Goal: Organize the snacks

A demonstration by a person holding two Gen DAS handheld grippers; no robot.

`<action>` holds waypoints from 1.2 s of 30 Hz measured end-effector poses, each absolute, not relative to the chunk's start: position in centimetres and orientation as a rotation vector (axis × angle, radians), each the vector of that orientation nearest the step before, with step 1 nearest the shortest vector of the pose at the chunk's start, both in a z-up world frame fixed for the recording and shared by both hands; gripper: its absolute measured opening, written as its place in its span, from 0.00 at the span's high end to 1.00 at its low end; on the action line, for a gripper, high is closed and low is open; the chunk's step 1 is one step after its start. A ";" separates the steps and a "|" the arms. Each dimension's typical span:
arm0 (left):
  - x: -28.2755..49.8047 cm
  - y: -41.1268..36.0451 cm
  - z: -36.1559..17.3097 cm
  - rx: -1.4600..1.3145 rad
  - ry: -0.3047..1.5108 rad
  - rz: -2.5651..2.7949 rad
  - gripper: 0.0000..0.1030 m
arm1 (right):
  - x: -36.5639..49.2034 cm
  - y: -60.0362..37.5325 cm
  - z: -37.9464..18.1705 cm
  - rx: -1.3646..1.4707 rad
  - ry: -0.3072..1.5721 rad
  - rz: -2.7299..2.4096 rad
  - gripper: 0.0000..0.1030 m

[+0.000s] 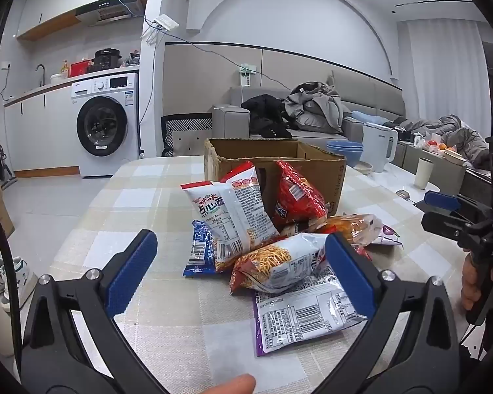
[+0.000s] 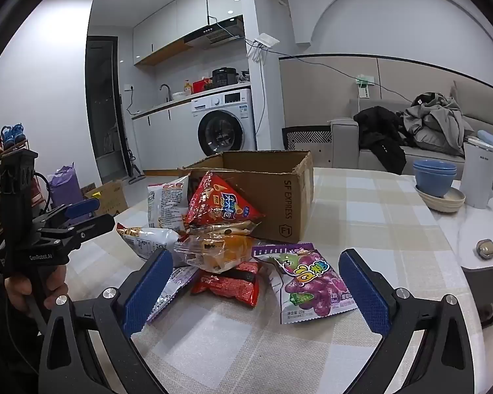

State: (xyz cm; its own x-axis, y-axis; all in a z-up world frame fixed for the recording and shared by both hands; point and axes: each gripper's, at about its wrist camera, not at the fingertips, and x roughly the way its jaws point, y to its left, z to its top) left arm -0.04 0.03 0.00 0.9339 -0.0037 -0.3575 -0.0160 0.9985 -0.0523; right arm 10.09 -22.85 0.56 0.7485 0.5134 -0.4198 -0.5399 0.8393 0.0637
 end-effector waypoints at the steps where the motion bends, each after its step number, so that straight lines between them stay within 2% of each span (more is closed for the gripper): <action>1: -0.1 0.0 0.0 -0.055 0.365 0.007 0.01 | 10.1 -22.9 0.6 -0.063 0.444 0.577 0.00; 36: 0.0 0.0 0.0 -0.059 0.378 0.007 0.01 | 10.3 -23.0 0.5 -0.055 0.452 0.576 0.00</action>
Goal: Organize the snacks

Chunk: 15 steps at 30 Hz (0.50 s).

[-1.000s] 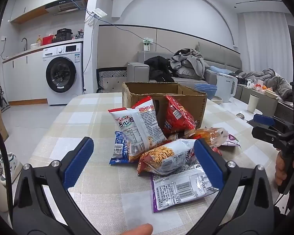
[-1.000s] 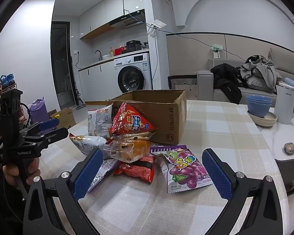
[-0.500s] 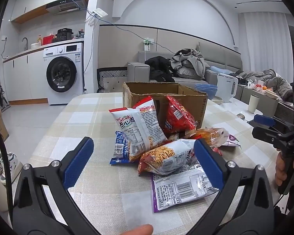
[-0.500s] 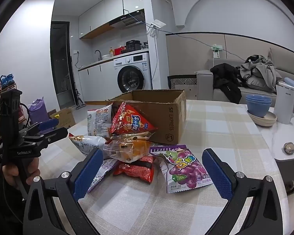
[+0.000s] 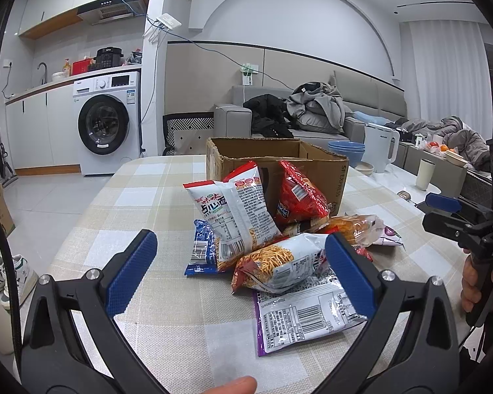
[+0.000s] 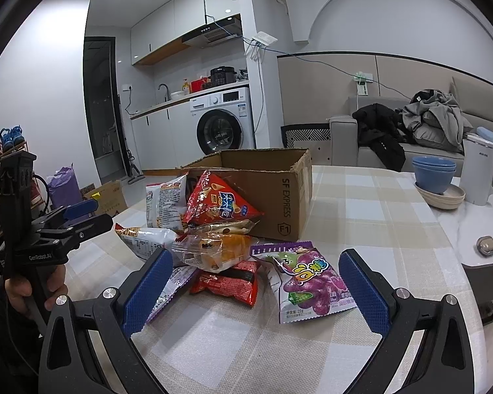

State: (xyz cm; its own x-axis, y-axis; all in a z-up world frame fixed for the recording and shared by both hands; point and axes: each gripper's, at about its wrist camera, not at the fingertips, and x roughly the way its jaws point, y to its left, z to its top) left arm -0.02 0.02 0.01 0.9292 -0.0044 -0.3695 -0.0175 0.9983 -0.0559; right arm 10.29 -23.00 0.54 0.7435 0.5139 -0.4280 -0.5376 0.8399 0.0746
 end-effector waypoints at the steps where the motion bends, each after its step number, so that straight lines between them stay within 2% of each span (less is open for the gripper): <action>1: 0.0 0.0 0.0 -0.059 0.378 0.007 0.01 | 10.3 -23.0 0.5 -0.053 0.452 0.576 0.00; 15: 0.0 0.0 0.0 -0.061 0.378 0.008 0.01 | 10.3 -23.0 0.6 -0.057 0.450 0.575 0.00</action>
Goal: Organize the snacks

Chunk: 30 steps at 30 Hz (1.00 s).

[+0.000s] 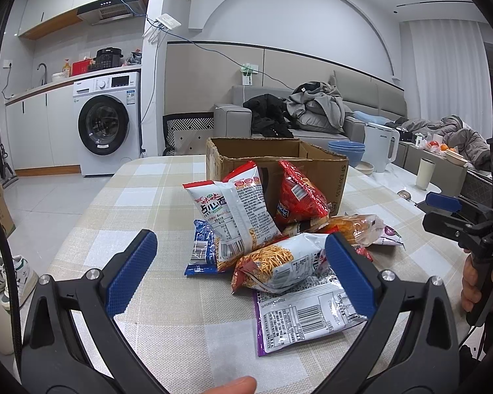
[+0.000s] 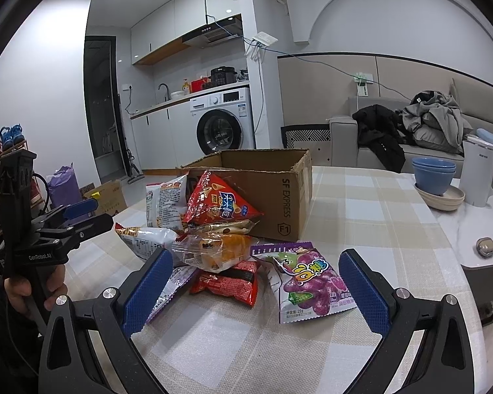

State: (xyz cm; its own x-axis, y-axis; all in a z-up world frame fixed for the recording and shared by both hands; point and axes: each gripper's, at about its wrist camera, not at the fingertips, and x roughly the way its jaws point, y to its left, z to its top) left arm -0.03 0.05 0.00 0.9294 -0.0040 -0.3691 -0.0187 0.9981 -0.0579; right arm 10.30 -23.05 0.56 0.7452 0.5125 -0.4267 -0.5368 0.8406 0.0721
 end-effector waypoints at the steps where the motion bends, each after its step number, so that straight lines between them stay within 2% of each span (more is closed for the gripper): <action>1: 0.0 0.0 0.0 -0.060 0.378 0.007 0.01 | 10.3 -23.1 0.6 -0.056 0.451 0.574 0.00; 30: 0.0 0.0 0.0 -0.060 0.379 0.007 0.01 | 10.5 -23.3 0.5 -0.054 0.460 0.568 0.00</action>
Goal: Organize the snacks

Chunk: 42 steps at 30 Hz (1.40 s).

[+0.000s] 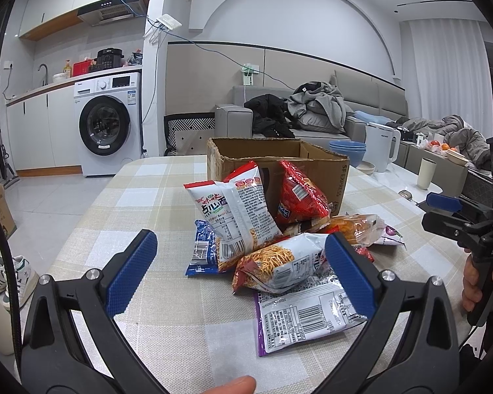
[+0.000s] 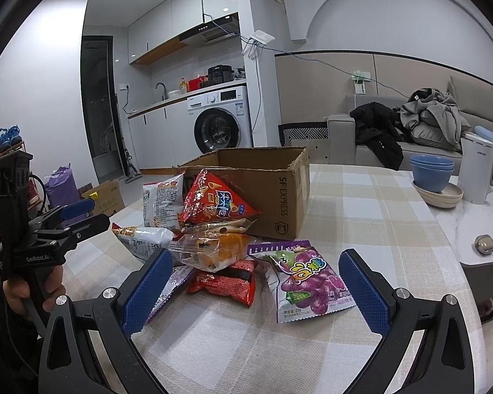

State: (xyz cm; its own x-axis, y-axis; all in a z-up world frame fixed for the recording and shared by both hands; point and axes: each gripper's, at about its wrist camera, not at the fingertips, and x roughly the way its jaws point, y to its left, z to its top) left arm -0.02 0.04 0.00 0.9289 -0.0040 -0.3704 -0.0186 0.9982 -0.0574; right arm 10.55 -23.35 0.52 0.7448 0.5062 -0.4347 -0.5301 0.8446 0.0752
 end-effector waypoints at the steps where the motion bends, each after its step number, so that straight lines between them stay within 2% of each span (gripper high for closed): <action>1: 0.0 0.0 0.0 -0.060 0.379 0.008 0.01 | 10.6 -23.4 0.5 -0.053 0.462 0.564 0.00; 25: 0.5 0.1 -0.4 -0.050 0.391 0.008 0.01 | 11.0 -22.0 0.6 -0.076 0.509 0.520 0.00; 42: 2.2 -1.2 -0.7 -0.023 0.470 -0.003 0.01 | 12.4 -20.1 0.2 -0.100 0.572 0.510 0.00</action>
